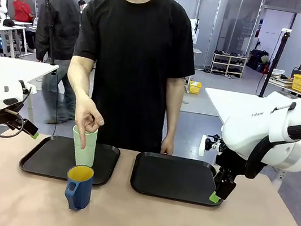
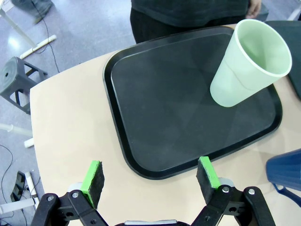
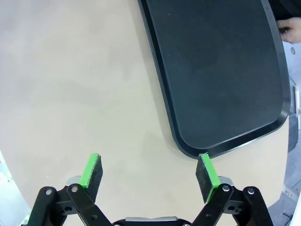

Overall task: Sort and store the cups by type.
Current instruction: Pick up the Handle plastic cup and place it into the empty Flat Tray.

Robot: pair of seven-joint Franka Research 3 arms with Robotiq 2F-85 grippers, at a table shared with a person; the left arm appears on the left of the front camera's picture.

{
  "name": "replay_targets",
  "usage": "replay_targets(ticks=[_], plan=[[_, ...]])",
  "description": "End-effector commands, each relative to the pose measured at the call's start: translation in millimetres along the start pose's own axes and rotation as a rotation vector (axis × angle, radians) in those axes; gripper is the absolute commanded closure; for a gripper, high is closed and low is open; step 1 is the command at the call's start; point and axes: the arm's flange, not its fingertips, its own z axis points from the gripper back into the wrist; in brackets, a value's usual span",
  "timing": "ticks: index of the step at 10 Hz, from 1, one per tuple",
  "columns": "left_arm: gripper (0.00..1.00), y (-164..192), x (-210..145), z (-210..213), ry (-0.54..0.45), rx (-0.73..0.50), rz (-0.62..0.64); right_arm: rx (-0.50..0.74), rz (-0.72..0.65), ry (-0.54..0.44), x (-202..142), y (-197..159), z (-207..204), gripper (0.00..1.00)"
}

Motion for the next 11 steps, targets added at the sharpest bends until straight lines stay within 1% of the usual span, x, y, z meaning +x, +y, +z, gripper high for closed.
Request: replay_targets(ticks=[1, 9, 11], plan=[[0.0, 0, 1, 2, -0.006, -0.002, 0.0, -0.005, 0.009, 0.002, -3, 3, 1, 0.0], [0.0, 0, 0, 0, 0.0, 0.0, 0.0, -0.005, 0.009, 0.002, -3, 3, 1, 0.0], [0.0, -4, -11, 15, 0.019, -0.012, -0.176, -0.005, 0.009, 0.002, -3, 3, 1, 0.0]])
